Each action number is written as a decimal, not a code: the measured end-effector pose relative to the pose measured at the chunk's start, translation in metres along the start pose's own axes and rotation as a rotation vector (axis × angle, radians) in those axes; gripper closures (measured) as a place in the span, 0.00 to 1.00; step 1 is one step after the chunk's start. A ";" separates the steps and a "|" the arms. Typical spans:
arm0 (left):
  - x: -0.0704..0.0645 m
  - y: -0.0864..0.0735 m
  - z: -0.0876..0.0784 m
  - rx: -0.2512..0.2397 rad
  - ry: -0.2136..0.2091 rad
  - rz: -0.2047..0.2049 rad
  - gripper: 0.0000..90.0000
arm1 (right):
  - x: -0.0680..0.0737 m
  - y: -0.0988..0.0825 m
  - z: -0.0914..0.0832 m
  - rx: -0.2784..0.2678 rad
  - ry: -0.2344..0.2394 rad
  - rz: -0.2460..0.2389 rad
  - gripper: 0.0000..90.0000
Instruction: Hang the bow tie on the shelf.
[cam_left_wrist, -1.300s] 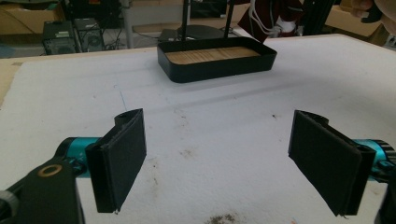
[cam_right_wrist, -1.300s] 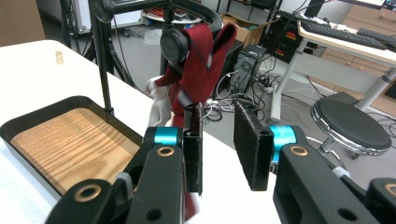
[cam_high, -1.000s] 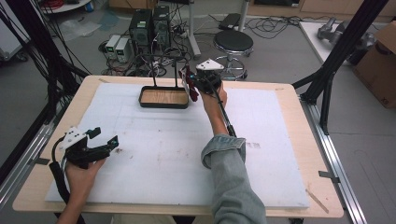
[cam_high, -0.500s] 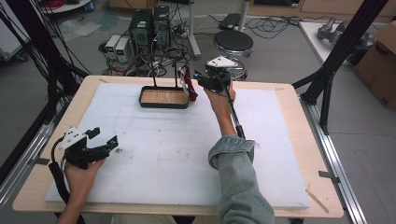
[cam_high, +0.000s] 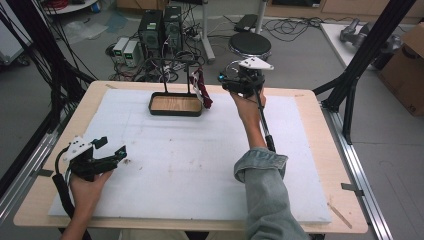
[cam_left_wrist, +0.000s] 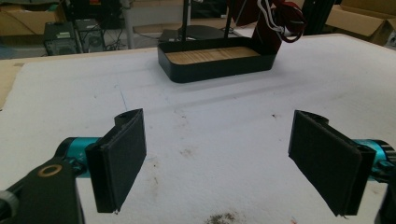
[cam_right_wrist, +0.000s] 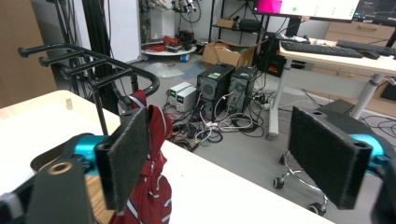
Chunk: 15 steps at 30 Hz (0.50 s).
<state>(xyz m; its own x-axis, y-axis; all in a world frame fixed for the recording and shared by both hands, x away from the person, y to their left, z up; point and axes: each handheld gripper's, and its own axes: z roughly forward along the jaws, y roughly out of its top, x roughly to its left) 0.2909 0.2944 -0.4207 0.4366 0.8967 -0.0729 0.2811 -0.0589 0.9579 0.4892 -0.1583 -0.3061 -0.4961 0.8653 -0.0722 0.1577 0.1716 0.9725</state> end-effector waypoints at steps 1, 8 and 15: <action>0.000 0.000 0.000 0.001 0.001 0.000 0.21 | -0.001 0.001 -0.003 -0.002 -0.003 -0.007 0.21; 0.000 0.000 0.000 0.004 0.002 0.003 0.21 | -0.011 -0.001 -0.031 -0.052 -0.022 -0.013 0.21; 0.000 0.000 0.000 0.004 0.006 0.003 0.21 | -0.025 -0.003 -0.063 -0.065 -0.038 -0.005 0.17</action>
<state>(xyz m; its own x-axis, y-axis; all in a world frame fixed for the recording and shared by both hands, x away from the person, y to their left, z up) 0.2906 0.2947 -0.4207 0.4325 0.8991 -0.0680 0.2828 -0.0637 0.9571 0.4469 -0.2098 -0.2934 -0.4638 0.8819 -0.0841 0.0991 0.1460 0.9843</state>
